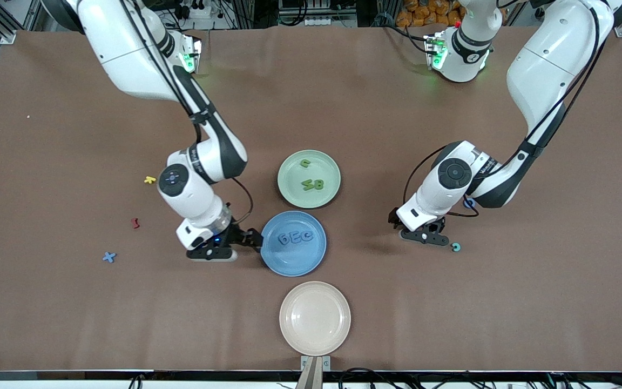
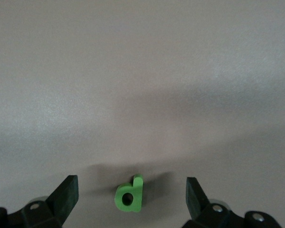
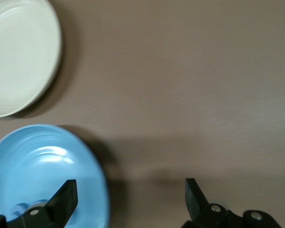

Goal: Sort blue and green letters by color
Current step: 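Grasp the green d with the left gripper while the right gripper reaches blue x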

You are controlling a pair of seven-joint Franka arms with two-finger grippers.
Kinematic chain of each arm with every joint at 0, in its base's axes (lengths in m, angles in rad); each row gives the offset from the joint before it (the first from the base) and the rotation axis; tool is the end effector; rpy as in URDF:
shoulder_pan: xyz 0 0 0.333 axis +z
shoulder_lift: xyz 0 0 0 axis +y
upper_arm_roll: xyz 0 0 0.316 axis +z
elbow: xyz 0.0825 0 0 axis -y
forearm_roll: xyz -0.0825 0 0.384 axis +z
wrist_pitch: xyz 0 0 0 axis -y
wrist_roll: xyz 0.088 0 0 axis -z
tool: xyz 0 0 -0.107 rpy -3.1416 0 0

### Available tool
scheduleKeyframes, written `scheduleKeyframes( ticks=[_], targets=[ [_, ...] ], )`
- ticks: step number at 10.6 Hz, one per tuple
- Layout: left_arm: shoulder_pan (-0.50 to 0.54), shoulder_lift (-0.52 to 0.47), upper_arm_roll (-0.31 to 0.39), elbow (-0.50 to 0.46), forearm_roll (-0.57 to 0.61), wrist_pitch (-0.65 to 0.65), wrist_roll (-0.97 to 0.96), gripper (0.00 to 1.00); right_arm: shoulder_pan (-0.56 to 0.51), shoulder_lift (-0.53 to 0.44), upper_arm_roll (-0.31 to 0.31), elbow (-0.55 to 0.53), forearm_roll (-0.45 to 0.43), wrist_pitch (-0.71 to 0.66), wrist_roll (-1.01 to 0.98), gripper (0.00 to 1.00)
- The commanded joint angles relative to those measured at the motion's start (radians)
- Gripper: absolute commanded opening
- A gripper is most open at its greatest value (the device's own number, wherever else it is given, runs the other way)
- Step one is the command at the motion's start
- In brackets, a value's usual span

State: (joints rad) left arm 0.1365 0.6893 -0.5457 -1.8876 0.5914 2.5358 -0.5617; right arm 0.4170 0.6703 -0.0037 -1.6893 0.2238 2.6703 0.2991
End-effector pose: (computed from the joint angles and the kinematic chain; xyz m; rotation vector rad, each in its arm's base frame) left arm 0.5896 -0.2426 0.1908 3.0875 -0.3192 0.1676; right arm 0.6491 0.2778 0.2396 -2.8894 0.0988 -0.3569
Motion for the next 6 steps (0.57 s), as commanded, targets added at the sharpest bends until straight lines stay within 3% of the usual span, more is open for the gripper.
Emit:
scheduleKeyframes(
  ticks=[1, 3, 6],
  targets=[
    [-0.006, 0.018, -0.005, 0.016, 0.019, -0.034, 0.017, 1.00, -0.093, -0.072, -0.025, -0.098, 0.009, -0.007, -0.128, 1.00],
    [-0.008, 0.018, -0.002, 0.009, 0.021, -0.034, 0.017, 1.00, -0.189, -0.074, -0.036, -0.096, 0.009, -0.036, -0.265, 1.00],
    [-0.006, 0.016, -0.002, 0.015, 0.021, -0.071, 0.045, 1.00, -0.277, -0.089, -0.136, -0.087, 0.008, -0.258, -0.377, 1.00]
  ],
)
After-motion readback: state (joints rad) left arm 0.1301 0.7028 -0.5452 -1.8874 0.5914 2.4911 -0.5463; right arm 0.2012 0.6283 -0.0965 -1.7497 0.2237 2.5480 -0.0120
